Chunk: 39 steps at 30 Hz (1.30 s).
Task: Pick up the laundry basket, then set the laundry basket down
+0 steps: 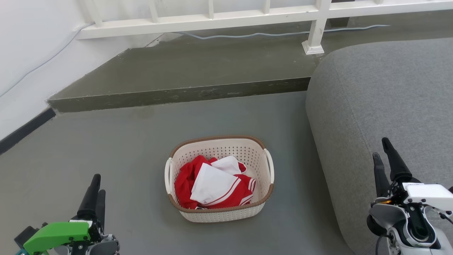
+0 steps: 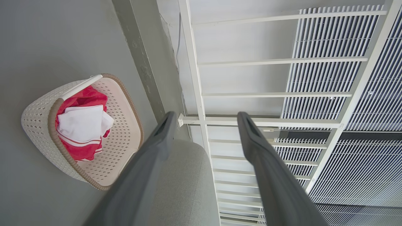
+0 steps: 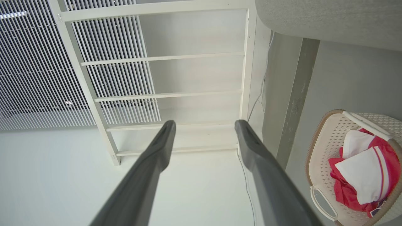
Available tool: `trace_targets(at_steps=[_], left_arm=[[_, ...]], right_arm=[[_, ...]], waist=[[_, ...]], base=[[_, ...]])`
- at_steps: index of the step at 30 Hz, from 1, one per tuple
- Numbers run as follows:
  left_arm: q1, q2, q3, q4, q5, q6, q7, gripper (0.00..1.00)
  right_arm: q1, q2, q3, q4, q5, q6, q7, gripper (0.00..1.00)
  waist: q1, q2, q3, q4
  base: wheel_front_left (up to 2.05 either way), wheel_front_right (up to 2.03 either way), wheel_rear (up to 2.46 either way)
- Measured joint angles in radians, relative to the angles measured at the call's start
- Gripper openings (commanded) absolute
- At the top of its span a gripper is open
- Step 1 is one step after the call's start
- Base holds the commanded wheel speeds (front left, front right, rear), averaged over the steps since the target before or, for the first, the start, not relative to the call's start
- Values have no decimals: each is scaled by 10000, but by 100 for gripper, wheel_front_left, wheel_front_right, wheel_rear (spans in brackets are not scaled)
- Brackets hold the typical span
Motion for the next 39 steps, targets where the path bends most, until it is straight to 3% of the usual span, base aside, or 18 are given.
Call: trace_targets(at_steps=[19,29,39], left_arm=[[-30,222,-577,-339,1407,0,-715,100],[-124,337,-644,-472,2775,0,-1078,100],[-210,487,-729,-690,4861,61,-1427,100]], right_arm=[[-103,-401,865,-510,-1417,0,-792,100],[-237,-698,1398,-715,-2518,0,-1279,100],[-338,-1055,1864,-719,-4052,0,-1662,100]], waist=[[-1,0,2,12],[0,0,-15,10],[0,0,7,15]], base=[[0,0,0],[0,0,0],[0,0,0]])
